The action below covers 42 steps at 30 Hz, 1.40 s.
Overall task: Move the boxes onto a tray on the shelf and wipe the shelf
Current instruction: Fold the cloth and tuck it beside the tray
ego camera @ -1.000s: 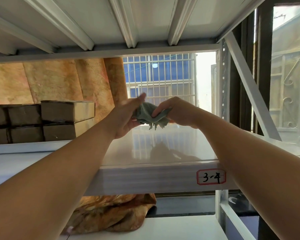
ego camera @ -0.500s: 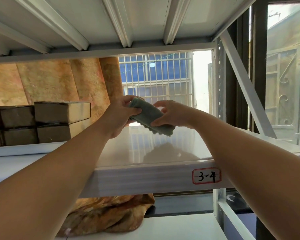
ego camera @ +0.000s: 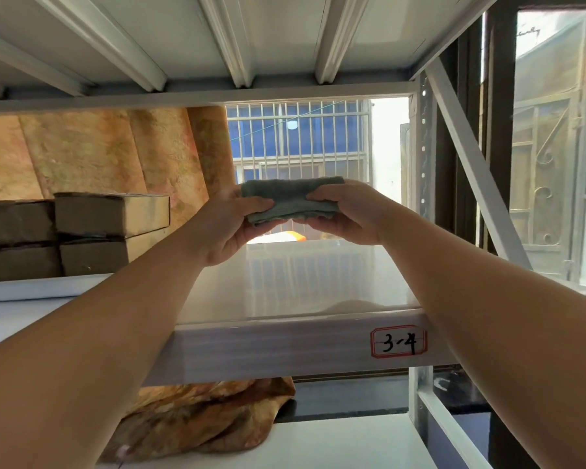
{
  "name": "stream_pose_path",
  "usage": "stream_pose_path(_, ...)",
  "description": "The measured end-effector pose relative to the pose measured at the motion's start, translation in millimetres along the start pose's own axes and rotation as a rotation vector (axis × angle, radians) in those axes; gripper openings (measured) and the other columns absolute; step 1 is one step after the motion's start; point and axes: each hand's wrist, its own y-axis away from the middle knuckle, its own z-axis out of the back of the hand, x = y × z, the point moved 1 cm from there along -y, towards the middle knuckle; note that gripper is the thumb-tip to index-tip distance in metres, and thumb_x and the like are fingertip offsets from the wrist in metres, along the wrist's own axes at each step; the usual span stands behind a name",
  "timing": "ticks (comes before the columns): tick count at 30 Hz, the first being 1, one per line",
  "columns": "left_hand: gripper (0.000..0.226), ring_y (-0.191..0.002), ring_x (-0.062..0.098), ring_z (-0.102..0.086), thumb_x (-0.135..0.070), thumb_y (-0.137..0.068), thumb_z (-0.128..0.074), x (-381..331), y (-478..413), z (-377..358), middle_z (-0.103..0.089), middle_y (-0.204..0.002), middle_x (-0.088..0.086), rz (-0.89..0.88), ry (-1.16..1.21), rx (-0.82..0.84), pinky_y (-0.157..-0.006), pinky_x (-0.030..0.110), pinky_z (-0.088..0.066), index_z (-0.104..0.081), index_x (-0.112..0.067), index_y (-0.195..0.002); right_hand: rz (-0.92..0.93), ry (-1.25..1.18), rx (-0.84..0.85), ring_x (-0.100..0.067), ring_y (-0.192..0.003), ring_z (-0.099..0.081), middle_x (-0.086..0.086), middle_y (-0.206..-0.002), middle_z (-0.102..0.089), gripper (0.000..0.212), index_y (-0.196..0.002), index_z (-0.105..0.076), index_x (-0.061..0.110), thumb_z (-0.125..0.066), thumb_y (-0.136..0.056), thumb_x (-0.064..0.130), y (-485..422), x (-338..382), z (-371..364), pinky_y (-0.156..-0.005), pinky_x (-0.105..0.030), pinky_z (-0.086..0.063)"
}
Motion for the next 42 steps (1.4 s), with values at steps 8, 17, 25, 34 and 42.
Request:
stream_pose_path(8,0.033,-0.100,0.029,-0.066,0.009,-0.095,-0.038,-9,5,1,-0.059,-0.113,0.017,-0.041,0.032,0.005,-0.070,0.024,-0.061,-0.061,-0.007,-0.112,-0.029,-0.171,0.038,-0.029,-0.089,-0.066,-0.019,-0.108,-0.056,0.034,-0.120,-0.054,0.007,-0.038,-0.095,-0.009,-4,-2,6,-0.062,-0.024,-0.060)
stream_pose_path(17,0.033,-0.097,0.029,-0.066,0.009,-0.095,-0.038,-12,12,0,-0.059,-0.110,0.015,-0.073,0.043,-0.022,-0.064,0.022,-0.060,-0.065,-0.010,-0.099,0.050,-0.160,0.080,-0.029,-0.088,-0.062,-0.021,-0.105,-0.058,0.044,-0.096,-0.069,0.008,-0.031,-0.090,-0.015,-2,1,6,-0.081,-0.029,-0.048)
stream_pose_path(25,0.038,-0.096,0.029,-0.064,0.016,-0.092,-0.035,-8,7,6,-0.051,-0.114,0.017,-0.046,-0.057,-0.072,-0.069,0.027,-0.061,-0.061,-0.009,-0.079,-0.031,-0.032,0.083,-0.022,-0.085,-0.059,-0.013,-0.099,-0.054,0.024,-0.079,-0.064,0.003,-0.045,-0.090,-0.006,3,1,-1,-0.062,-0.017,-0.054)
stream_pose_path(34,0.019,-0.096,0.023,-0.062,-0.013,-0.094,-0.054,-1,2,8,-0.052,-0.101,0.013,0.029,-0.067,-0.024,-0.078,0.026,-0.060,-0.062,-0.005,-0.080,0.044,0.163,-0.064,-0.014,-0.079,-0.059,-0.009,-0.085,-0.055,0.012,-0.084,-0.065,0.004,-0.061,-0.091,0.014,-9,-7,6,-0.065,-0.015,-0.055)
stream_pose_path(42,0.016,-0.088,0.021,-0.064,0.002,-0.089,-0.057,5,-4,13,-0.057,-0.103,0.013,0.026,-0.110,-0.127,-0.065,0.020,-0.060,-0.054,-0.011,-0.100,0.056,0.312,-0.089,-0.020,-0.085,-0.063,-0.014,-0.101,-0.052,0.026,-0.106,-0.047,0.005,-0.062,-0.086,-0.004,-13,-12,2,-0.069,-0.019,-0.059)
